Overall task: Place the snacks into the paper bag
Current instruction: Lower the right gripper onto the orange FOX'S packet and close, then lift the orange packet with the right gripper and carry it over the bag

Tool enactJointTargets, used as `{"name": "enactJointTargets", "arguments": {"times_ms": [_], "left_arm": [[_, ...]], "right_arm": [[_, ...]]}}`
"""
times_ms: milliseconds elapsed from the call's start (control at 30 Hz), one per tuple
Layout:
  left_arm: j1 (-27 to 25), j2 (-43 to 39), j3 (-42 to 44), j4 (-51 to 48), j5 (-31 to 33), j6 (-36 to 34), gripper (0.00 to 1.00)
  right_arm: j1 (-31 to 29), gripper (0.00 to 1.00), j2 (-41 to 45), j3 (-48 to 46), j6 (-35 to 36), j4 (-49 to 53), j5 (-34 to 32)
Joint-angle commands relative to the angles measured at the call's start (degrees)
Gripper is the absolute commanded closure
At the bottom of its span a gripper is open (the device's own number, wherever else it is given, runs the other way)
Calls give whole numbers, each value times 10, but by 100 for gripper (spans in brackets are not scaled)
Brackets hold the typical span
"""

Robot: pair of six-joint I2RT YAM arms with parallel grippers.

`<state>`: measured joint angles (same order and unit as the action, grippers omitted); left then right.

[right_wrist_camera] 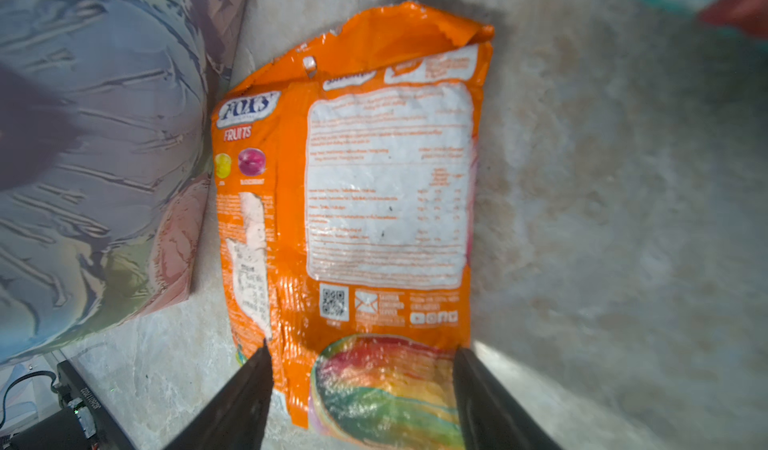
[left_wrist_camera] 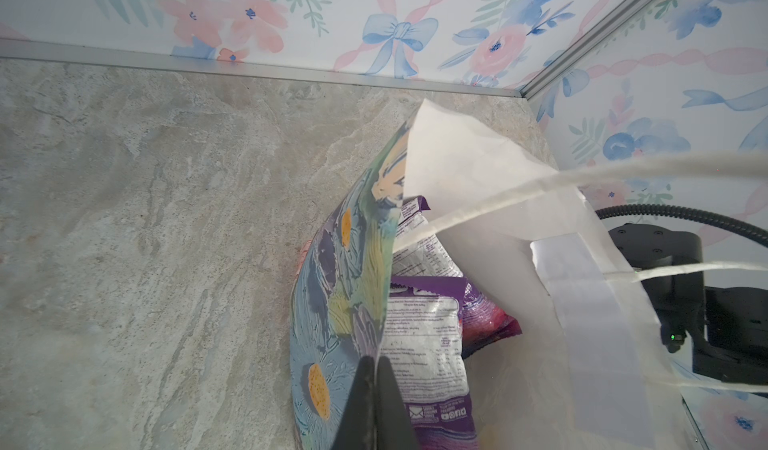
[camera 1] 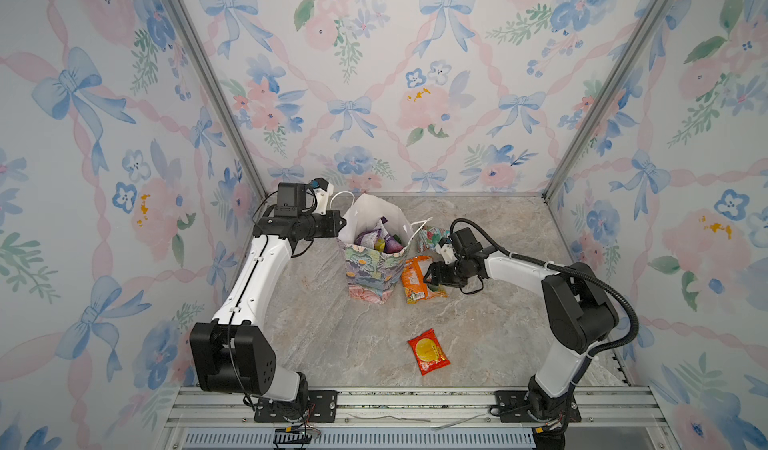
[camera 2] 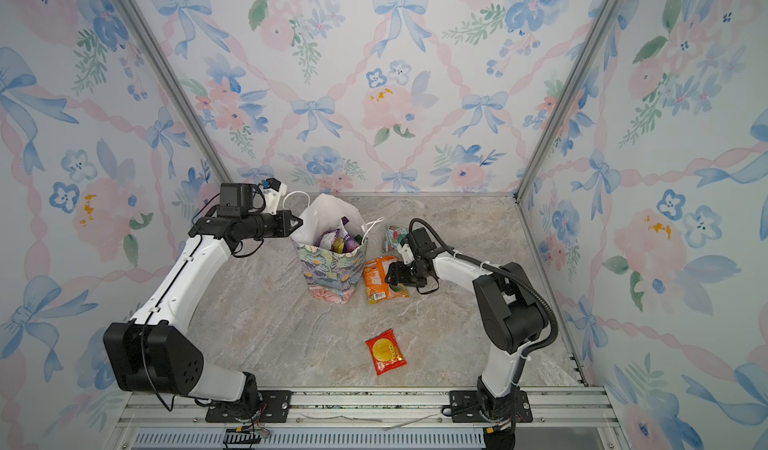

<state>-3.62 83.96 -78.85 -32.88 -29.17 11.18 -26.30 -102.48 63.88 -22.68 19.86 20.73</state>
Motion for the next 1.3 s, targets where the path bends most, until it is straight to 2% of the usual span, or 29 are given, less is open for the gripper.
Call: {"name": "enactJointTargets", "arguments": {"times_ms": [0,400,633,767,867,1100,1267], "left_arm": [[-2,5,14,-16,9,-8,100],[-2,5,14,-16,10,-9,100],[-3,3,14,-16,10,-8,100],[-2,3,14,-16,10,-9,100],[-2,3,14,-16,9,-9,100],[-2,1,15,-16,10,-10,100],[-2,1,15,-16,8,-11,100]], "right_arm": [[15,28,29,8,15,21,-18],[18,29,-29,13,-1,-15,9],[-7,29,-45,2,-30,-53,31],[-22,33,-54,-1,-53,-81,48],[-29,43,-59,-3,-69,-99,59],[-26,83,-47,-1,-80,-102,64],[-20,94,-8,-7,-71,-73,38]]}}
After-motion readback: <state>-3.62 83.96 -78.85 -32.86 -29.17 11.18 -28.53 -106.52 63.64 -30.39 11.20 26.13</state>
